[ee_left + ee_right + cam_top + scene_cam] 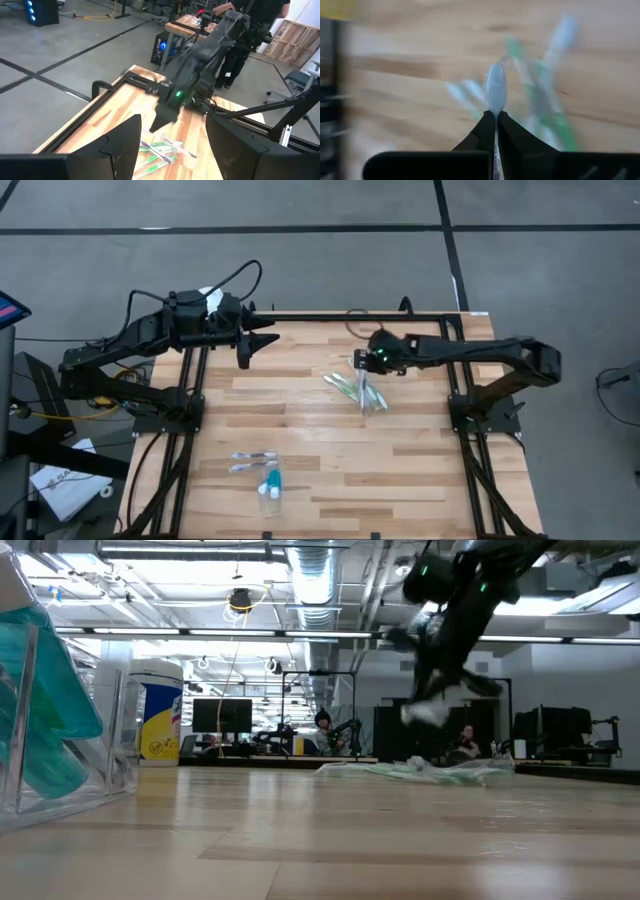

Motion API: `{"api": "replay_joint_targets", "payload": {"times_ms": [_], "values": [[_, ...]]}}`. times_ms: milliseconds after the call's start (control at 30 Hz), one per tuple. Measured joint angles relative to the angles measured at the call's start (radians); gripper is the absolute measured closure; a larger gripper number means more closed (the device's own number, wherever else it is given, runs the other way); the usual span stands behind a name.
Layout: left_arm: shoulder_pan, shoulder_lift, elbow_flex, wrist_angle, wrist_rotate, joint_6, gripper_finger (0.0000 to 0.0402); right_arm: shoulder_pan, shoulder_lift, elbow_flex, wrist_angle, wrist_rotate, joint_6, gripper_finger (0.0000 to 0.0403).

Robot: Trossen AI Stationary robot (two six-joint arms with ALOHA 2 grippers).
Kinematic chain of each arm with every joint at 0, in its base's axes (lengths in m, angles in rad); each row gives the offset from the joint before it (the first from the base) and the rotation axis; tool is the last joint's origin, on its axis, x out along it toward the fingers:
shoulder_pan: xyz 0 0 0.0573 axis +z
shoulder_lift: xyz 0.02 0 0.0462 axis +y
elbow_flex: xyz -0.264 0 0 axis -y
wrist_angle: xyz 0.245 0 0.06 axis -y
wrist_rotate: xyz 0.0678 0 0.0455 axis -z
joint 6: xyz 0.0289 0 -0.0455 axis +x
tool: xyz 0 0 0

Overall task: Pick & Place toothbrushing station
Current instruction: Put the purple toothbrush into the transparent organizer

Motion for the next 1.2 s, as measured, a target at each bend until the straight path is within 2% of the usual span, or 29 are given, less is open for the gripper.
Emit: {"api": "replay_joint_targets", "payload": {"times_ms": [100,233,333,433,533,733,867,1033,1200], "values": [[0.002,0.0,0.0,0.001,-0.021,0.002,0.0183,0.016,-0.074,0.0,0.142,0.012,-0.068,0.0402],[0.031,0.0,0.0,0.005,-0.022,0.002,0.0183,0.084,-0.125,0.0,0.46,0.118,-0.274,0.0402],[0.056,0.0,0.0,0.007,-0.026,0.001,0.0183,0.167,-0.112,0.001,0.707,0.25,-0.508,0.0402],[0.098,0.0,0.0,0.007,-0.059,0.006,0.0183,0.225,-0.073,0.002,0.878,0.266,-0.63,0.0401],[0.189,0.001,0.0,0.007,-0.098,0.014,0.0183,0.281,-0.013,0.001,0.968,0.265,-0.655,0.0401],[0.447,0.024,0.0,0.004,0.012,-0.008,0.0183,0.355,0.114,0.03,1.081,0.165,-0.65,0.0401],[0.578,0.044,0.0,0.003,0.093,-0.031,0.0183,0.365,0.191,0.106,1.123,0.067,-0.66,0.0402],[0.659,0.068,0.0,0.007,0.171,-0.029,0.0183,0.363,0.293,0.238,1.131,-0.047,-0.699,0.0402],[0.679,0.1,0.0,0.006,0.239,-0.03,0.0183,0.365,0.419,0.364,1.109,-0.117,-0.706,0.0402]]}}
